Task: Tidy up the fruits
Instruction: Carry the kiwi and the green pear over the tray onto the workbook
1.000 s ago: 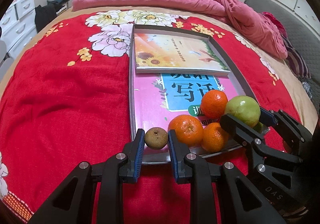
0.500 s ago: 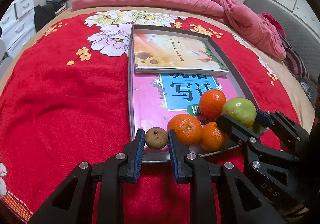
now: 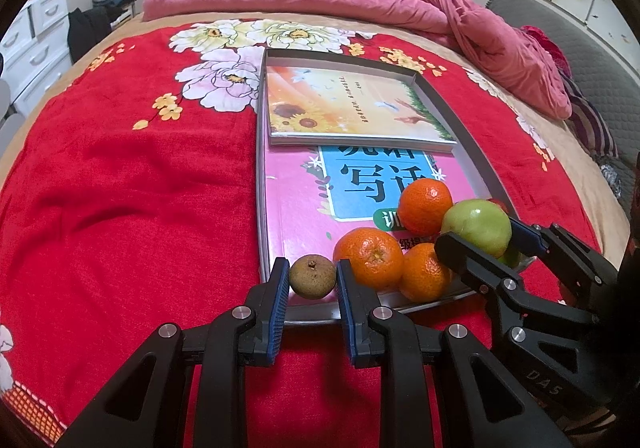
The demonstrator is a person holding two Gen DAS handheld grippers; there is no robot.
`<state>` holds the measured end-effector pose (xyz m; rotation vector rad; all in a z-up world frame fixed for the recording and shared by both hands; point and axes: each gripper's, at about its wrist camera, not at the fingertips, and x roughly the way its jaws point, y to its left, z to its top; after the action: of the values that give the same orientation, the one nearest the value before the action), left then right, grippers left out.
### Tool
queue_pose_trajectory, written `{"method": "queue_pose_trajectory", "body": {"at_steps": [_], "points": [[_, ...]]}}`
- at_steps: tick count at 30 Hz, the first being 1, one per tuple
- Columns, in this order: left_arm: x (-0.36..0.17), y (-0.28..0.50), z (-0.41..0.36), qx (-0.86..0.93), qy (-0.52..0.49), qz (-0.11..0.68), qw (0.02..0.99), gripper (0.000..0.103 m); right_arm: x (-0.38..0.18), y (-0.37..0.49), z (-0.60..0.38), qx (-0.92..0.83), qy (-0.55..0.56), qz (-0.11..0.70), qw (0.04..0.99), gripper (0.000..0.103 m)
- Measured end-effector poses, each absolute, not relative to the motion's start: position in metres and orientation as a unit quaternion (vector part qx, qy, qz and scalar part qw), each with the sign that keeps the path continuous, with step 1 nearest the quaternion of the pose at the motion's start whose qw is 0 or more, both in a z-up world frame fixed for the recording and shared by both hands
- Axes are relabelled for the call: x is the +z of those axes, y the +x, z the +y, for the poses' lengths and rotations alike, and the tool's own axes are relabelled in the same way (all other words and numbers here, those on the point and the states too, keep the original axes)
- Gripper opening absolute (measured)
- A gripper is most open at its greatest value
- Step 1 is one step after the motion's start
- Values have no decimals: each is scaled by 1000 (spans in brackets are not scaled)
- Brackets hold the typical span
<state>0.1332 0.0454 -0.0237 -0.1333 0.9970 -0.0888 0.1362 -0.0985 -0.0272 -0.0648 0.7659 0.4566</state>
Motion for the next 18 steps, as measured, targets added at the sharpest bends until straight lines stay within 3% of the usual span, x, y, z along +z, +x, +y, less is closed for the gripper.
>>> {"method": "queue_pose_trajectory", "body": {"at_steps": [18], "points": [[-25,134,46,-44,-65,479,874,24,-22,134,-101,223,-24,363,904,52]]}}
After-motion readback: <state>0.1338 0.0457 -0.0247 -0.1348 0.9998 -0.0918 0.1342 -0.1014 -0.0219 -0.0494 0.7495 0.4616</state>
